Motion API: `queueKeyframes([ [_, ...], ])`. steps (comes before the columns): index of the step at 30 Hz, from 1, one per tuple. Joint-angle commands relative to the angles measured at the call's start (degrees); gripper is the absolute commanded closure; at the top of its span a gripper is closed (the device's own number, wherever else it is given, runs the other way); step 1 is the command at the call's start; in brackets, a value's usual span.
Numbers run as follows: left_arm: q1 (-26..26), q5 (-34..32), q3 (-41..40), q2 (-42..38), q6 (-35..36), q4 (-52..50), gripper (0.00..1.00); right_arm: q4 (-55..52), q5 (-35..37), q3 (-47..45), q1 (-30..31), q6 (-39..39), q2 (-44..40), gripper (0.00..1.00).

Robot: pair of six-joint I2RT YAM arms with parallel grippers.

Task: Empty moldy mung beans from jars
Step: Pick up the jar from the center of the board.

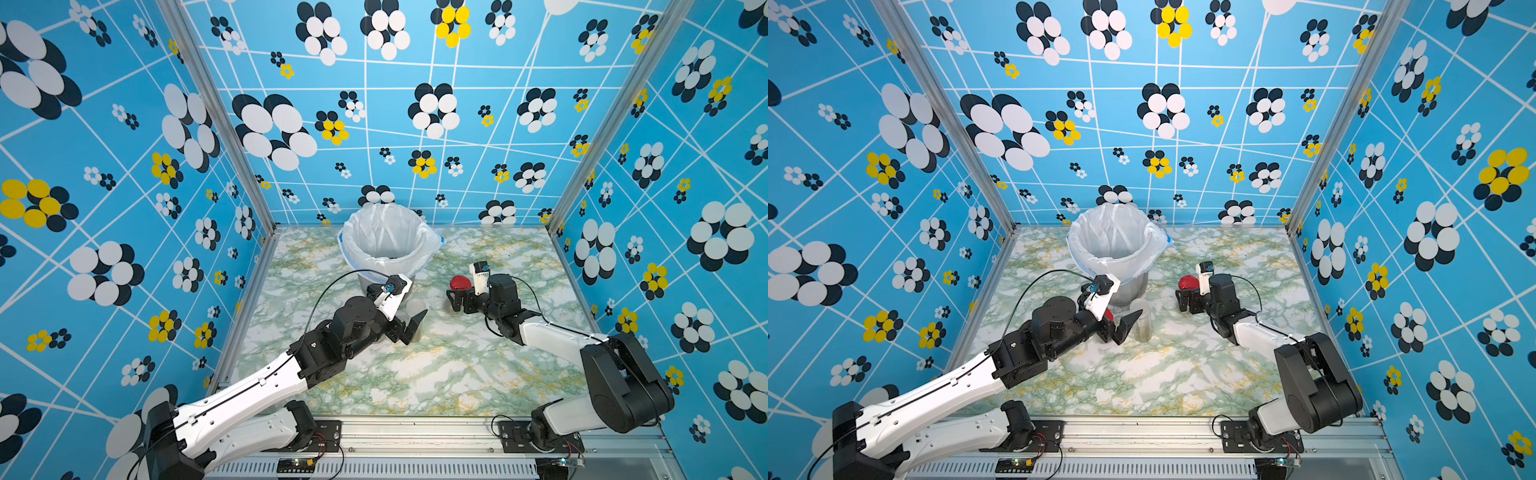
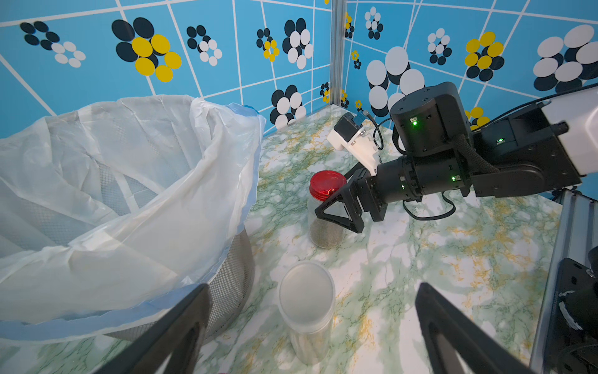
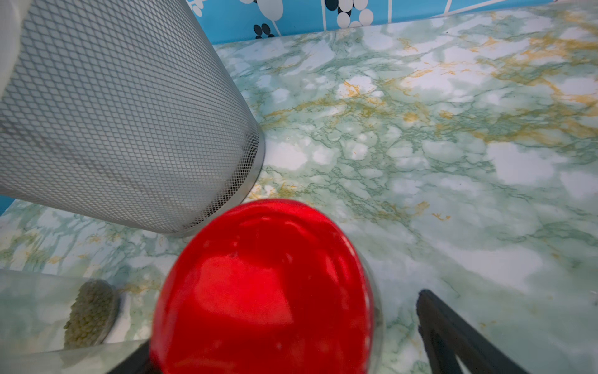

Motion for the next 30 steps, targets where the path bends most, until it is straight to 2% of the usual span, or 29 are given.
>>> queueKeyframes([
  [1, -0.4, 0.0, -1.0, -0.4, 0.3, 1.2, 0.01, 1.9, 1.3, 1.9, 0.6, -0.9, 2.2, 0.01],
  [13, 0.1, -1.2, -2.7, -1.8, -0.1, 0.6, 0.01, 2.8, 2.1, 4.9, 2.1, -2.9, 7.3, 0.01],
  [18, 0.6, -1.1, -3.5, -2.4, -0.8, 0.7, 0.01, 2.8, 1.1, 6.1, 2.2, -2.8, 8.3, 0.23],
  [20, 0.9, -1.3, -3.8, -2.8, -1.0, 0.9, 0.01, 2.4, 0.5, 6.1, 2.1, -2.7, 8.1, 0.29],
  [26, 2.0, -0.2, -4.0, -2.6, -1.7, 1.3, 0.01, -0.7, 1.2, 6.2, 2.3, -2.9, 4.0, 0.32],
  [30, 2.3, 2.3, -2.9, -0.8, -1.4, 1.4, 0.01, -6.8, 1.6, 7.5, 2.4, -3.5, -1.0, 0.34],
])
